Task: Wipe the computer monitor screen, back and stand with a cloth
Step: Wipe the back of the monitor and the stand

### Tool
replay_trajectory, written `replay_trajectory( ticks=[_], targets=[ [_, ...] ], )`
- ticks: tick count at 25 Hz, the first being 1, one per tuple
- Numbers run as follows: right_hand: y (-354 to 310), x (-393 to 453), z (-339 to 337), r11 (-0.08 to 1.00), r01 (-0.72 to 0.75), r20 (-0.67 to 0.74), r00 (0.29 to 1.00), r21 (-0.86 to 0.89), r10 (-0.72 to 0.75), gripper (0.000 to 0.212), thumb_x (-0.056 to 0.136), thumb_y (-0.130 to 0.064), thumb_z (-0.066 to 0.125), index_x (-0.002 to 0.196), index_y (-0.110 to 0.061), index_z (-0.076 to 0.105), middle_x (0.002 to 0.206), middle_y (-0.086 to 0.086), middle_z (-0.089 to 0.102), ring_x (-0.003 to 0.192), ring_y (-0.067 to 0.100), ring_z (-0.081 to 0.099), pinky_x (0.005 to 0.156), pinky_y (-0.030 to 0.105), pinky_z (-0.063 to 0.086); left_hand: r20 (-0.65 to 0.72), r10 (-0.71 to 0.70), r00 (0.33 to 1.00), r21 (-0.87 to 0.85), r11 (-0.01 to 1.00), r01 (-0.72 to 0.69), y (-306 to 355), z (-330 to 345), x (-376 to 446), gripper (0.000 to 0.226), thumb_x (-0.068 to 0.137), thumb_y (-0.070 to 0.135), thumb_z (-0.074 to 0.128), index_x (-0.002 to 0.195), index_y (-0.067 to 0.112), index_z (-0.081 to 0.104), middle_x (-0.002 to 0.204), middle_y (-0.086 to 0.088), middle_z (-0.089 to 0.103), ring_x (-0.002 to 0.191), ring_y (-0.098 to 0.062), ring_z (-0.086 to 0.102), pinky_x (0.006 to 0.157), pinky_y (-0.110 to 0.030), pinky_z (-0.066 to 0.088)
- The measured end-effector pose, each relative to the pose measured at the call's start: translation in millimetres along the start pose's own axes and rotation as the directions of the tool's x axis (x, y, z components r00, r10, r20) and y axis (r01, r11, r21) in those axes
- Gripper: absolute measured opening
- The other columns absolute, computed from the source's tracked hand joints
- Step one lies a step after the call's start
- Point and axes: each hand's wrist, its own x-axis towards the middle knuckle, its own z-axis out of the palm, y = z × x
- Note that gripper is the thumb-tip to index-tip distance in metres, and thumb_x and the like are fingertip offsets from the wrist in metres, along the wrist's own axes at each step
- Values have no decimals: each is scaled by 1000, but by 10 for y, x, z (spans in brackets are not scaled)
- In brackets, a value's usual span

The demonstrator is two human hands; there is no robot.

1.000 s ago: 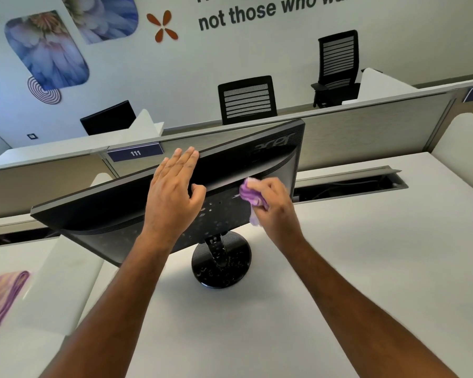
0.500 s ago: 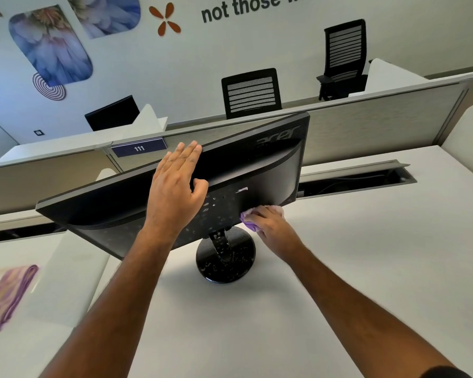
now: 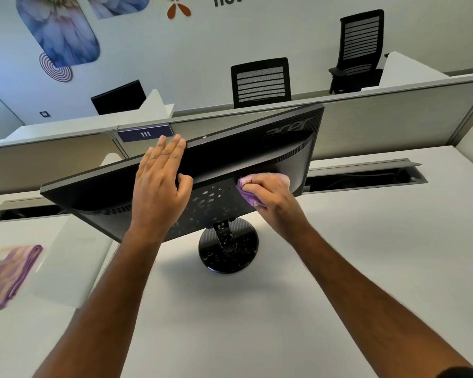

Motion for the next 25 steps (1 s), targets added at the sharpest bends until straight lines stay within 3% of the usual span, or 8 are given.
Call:
replay_trajectory(
  ticks=[3, 7, 11, 14, 16, 19, 22, 25],
  targets=[
    [97, -339, 286, 997, 10, 217, 976, -79, 7, 34, 96, -16, 51, 124, -15, 69, 126, 2, 66, 114, 24, 60, 99, 46, 49, -1, -3, 1000, -26, 1000, 3, 7, 17, 35, 62, 95, 13, 47, 157, 11, 44, 163, -6, 43, 158, -20, 28, 130, -44, 21],
    [202, -575, 360, 992, -108, 302, 945, -68, 123, 40, 90, 1, 61, 124, -18, 69, 125, 1, 65, 114, 25, 60, 96, 48, 47, 0, -20, 1000, -49, 999, 20, 14, 17, 30, 62, 95, 13, 47, 157, 11, 45, 163, -5, 44, 157, -19, 29, 130, -42, 20],
    [2, -188, 125, 992, -129, 92, 988, 8, 127, 37, 90, -6, 54, 125, -8, 67, 119, 9, 63, 106, 26, 57, 89, 43, 52, -7, -24, 1000, -58, 998, 24, 3, 21, 21, 61, 96, 13, 48, 157, 11, 45, 163, -5, 44, 157, -18, 29, 131, -41, 19],
    [-188, 203, -85, 996, -83, -133, 987, 35, 87, 41, 85, 3, 57, 125, 0, 66, 120, 15, 62, 108, 26, 55, 97, 28, 49, -8, -35, 999, -63, 997, 35, 17, 39, 32, 60, 96, 14, 48, 157, 11, 46, 163, -4, 44, 157, -18, 29, 130, -42, 20],
    [-259, 267, -103, 998, -50, -138, 989, 22, 53, 43, 85, 4, 62, 128, 1, 65, 124, 15, 62, 114, 26, 56, 107, 21, 40, 1, -46, 999, -71, 996, 46, 8, 36, 28, 60, 97, 15, 48, 157, 12, 45, 163, -3, 43, 157, -17, 28, 130, -42, 19],
    [-205, 199, -10, 999, 44, -87, 995, -11, -45, 42, 89, -3, 68, 131, 0, 65, 130, 14, 64, 120, 24, 58, 116, 18, 28, 26, -45, 999, -70, 996, 47, -17, 28, 42, 61, 98, 14, 48, 159, 14, 43, 164, -2, 41, 158, -16, 26, 131, -40, 17],
    [-84, 0, 200, 993, 109, 40, 993, -46, -107, 37, 90, -7, 75, 127, -8, 69, 130, 6, 66, 120, 19, 61, 111, 29, 40, 47, -53, 998, -69, 996, 56, -18, 20, 65, 62, 97, 15, 47, 159, 15, 42, 165, -2, 41, 158, -16, 25, 131, -39, 16],
    [72, -384, 501, 990, 65, 246, 969, -124, -32, 37, 94, -16, 73, 129, -23, 67, 133, -7, 61, 123, 12, 57, 109, 35, 39, 59, -62, 996, -84, 994, 67, 5, -5, 78, 62, 97, 16, 45, 159, 15, 42, 165, -1, 41, 158, -15, 24, 131, -39, 16]
  ],
)
